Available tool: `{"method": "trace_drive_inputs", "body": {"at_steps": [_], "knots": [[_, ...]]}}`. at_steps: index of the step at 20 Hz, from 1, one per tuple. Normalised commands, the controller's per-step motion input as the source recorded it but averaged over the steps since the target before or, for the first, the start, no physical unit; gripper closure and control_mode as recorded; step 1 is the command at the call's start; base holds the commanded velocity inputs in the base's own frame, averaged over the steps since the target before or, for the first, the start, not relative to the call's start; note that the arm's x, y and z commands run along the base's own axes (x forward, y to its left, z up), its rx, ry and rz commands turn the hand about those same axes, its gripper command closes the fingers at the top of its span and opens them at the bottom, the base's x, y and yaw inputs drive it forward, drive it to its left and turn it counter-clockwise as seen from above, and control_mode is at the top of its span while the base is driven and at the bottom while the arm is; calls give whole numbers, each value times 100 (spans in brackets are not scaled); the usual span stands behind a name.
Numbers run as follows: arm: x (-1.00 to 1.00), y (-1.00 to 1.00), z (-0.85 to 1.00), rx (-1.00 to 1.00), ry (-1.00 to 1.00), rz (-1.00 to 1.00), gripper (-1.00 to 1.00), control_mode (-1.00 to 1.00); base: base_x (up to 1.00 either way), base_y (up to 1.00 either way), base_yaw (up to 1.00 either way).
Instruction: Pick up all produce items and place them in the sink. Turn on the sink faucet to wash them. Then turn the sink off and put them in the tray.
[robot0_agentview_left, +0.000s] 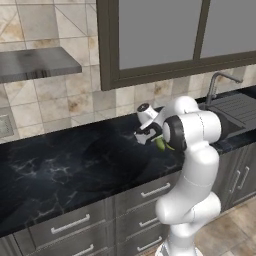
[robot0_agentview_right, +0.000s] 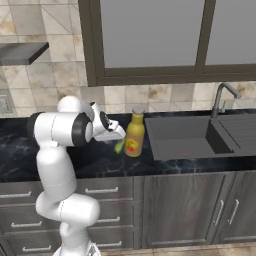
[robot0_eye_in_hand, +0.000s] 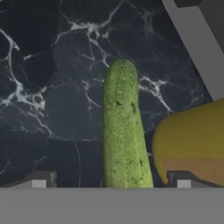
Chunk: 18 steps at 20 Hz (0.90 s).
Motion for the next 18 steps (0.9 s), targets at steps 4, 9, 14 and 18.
{"method": "trace_drive_inputs", "body": {"at_steps": [4,9,14,18], "knots": [[0,0,-7,0,0,0,-100,-100,0,0,0],[0,-2,0,0,-2,0,-100,-100,0,0,0],[0,-3,-6,0,0,0,-100,-100,0,0,0],[0,0,-14,0,0,0,-100,-100,0,0,0]]}}
